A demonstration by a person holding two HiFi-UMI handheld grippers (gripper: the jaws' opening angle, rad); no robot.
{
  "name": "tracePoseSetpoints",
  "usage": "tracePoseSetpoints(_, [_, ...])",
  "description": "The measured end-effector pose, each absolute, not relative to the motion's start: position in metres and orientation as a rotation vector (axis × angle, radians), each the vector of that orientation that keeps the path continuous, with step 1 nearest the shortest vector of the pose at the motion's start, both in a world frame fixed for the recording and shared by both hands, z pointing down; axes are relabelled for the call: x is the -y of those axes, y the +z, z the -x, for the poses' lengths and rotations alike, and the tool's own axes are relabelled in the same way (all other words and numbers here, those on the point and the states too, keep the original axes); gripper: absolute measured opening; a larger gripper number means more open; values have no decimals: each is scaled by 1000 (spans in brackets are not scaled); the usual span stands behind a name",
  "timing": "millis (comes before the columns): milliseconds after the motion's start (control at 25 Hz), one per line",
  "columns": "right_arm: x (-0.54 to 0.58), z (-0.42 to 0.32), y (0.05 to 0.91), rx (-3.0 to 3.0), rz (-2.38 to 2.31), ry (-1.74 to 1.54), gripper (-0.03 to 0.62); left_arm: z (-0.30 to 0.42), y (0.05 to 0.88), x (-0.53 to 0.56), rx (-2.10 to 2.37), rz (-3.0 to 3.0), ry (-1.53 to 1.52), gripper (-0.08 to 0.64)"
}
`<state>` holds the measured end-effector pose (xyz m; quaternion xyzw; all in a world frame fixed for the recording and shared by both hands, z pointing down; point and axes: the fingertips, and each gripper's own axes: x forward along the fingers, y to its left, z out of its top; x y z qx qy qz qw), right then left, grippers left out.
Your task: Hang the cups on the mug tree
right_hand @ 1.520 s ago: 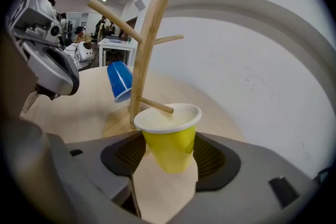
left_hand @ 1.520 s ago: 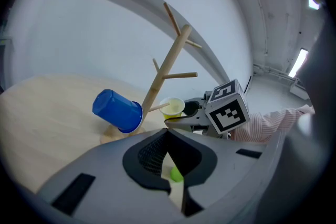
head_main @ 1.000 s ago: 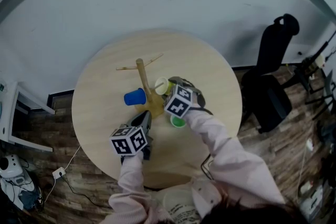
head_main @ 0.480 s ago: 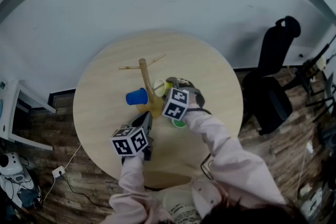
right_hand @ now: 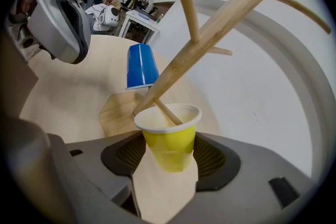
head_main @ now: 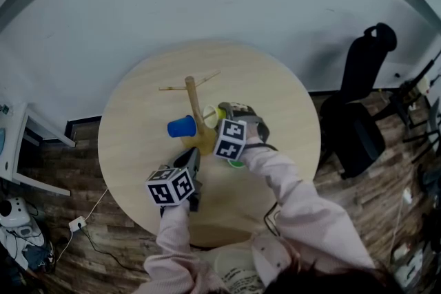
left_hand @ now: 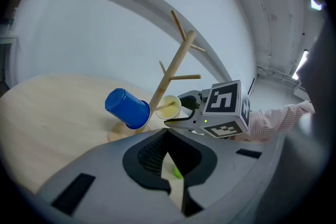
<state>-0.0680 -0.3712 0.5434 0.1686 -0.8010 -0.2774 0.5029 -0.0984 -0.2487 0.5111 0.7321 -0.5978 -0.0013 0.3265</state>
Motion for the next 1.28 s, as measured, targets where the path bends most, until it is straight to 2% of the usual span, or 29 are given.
tracePoseSetpoints(640, [371,74,543,1775,-381,-966,282,102,512,242,1587,-1898,-11,15])
tracePoseSetpoints(1280, [366,83,542,1722,-364,-1094,290,112,513,234,1615,-1869,-17,15])
